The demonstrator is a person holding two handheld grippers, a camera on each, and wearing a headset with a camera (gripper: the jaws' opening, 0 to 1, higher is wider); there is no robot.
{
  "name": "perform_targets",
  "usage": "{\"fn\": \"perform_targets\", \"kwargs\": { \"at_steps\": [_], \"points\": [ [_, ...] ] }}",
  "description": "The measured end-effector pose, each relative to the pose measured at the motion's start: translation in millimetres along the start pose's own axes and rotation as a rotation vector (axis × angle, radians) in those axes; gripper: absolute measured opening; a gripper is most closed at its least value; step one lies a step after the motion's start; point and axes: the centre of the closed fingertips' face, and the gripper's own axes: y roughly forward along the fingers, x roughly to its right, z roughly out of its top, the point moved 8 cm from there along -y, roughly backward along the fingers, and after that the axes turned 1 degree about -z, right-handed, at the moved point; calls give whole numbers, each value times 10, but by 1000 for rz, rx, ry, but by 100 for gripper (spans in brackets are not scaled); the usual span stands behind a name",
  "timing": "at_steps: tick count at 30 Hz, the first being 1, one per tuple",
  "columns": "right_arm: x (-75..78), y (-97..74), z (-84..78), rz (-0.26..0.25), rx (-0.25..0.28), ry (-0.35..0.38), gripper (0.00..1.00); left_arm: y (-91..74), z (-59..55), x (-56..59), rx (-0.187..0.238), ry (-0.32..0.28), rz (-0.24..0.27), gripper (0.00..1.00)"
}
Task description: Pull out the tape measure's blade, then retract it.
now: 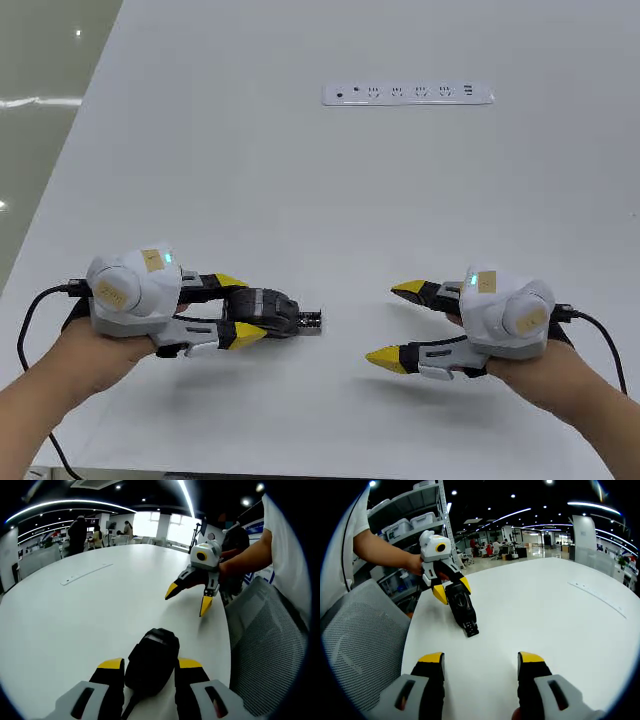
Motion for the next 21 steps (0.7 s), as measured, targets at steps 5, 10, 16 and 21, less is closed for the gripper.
{"fn": "perform_targets", "kwargs": {
  "at_steps": [5, 10, 16, 21],
  "points": [
    [0, 24, -1, 6, 2, -1, 58, -1, 2, -2, -3, 7, -4, 36],
    [5, 60, 10, 13, 9, -3, 56, -1, 4, -8, -11, 27, -14, 35],
    [-21, 154, 41, 39, 5, -23, 55, 6, 20, -14, -37, 57, -26, 34],
    [-24, 273, 62, 57, 3, -51, 53, 9, 24, -17, -60, 80, -28, 34]
  ]
}}
